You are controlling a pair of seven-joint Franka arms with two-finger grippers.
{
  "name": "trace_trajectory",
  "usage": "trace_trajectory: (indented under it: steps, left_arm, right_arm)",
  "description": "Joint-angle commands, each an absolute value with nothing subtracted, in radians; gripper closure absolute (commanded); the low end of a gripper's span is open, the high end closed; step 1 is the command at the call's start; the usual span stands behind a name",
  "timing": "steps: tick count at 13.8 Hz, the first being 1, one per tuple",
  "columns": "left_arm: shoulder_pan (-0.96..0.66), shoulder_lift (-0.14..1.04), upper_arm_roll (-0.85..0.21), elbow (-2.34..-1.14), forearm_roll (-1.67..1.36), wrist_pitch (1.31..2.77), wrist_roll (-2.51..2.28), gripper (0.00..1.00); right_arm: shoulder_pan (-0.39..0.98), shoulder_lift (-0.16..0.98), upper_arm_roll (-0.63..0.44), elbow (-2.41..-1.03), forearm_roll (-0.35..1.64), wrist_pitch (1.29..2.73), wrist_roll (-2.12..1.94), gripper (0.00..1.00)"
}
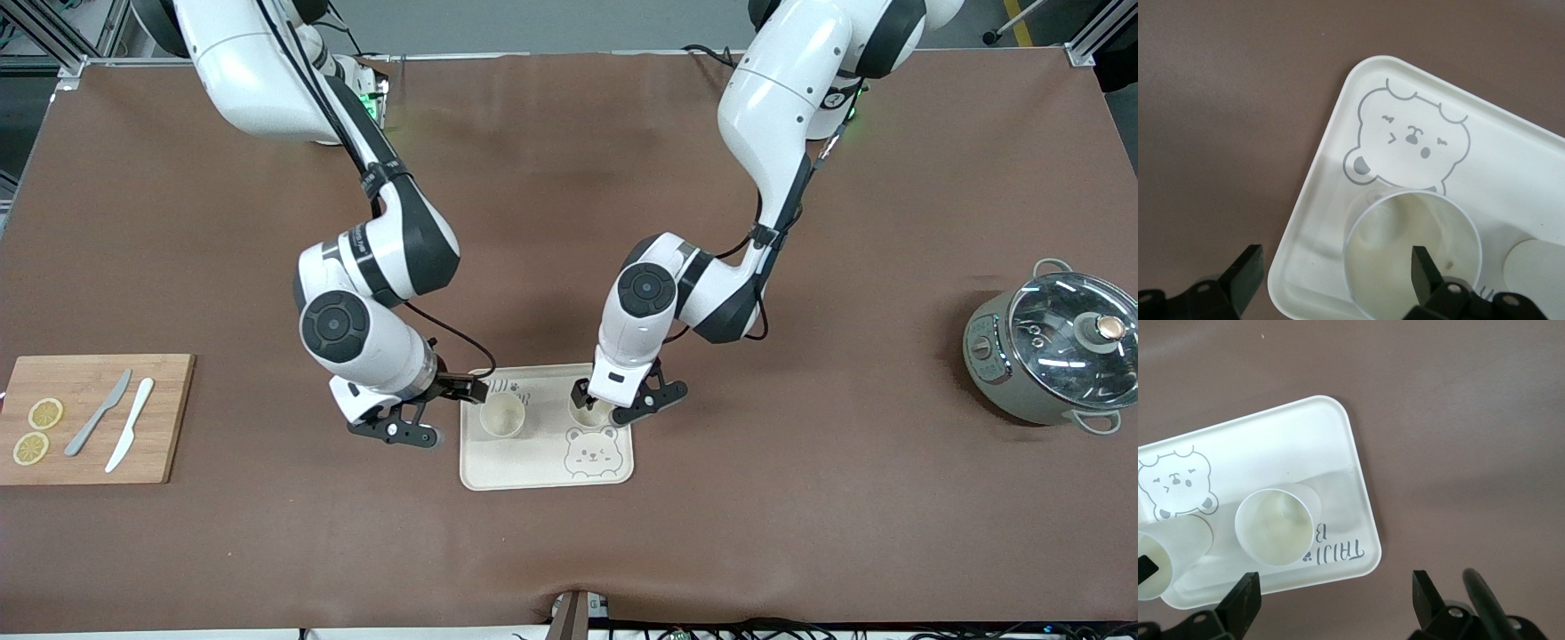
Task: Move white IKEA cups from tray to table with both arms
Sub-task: 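Lower both grippers around the two white cups and close them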
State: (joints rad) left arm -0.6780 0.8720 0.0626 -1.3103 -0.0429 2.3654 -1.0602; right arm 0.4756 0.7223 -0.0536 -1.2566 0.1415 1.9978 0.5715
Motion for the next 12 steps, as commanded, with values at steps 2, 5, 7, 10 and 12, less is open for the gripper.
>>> trace_trajectory:
  steps: [2,5,7,10,12]
  left_arm:
    - [-0.689,0.882,0.08,-1.289,-0.054,2.373,-1.074,0.65]
    - [-0.69,0.882,0.087,-1.287,-0.052,2.373,-1.074,0.9]
    - [-0.69,0.879,0.089,-1.289,-0.049,2.372,-1.072,1.0]
    - [-0.689,0.865,0.089,-1.289,-0.048,2.364,-1.074,1.0]
    - [-0.689,0.85,0.101,-1.289,-0.048,2.356,-1.074,1.0]
  right_arm:
    - [0.486,0.776,-0.061,-1.25,0.158,2.048,0.584,0.0]
    - [0.499,0.781,-0.061,-1.25,0.158,2.059,0.584,0.0]
    - [0.5,0.782,-0.061,-1.247,0.158,2.059,0.586,0.0]
    - [0.518,0.785,-0.061,-1.246,0.156,2.063,0.597,0.0]
    - [0.518,0.798,-0.061,-1.249,0.158,2.098,0.598,0.0]
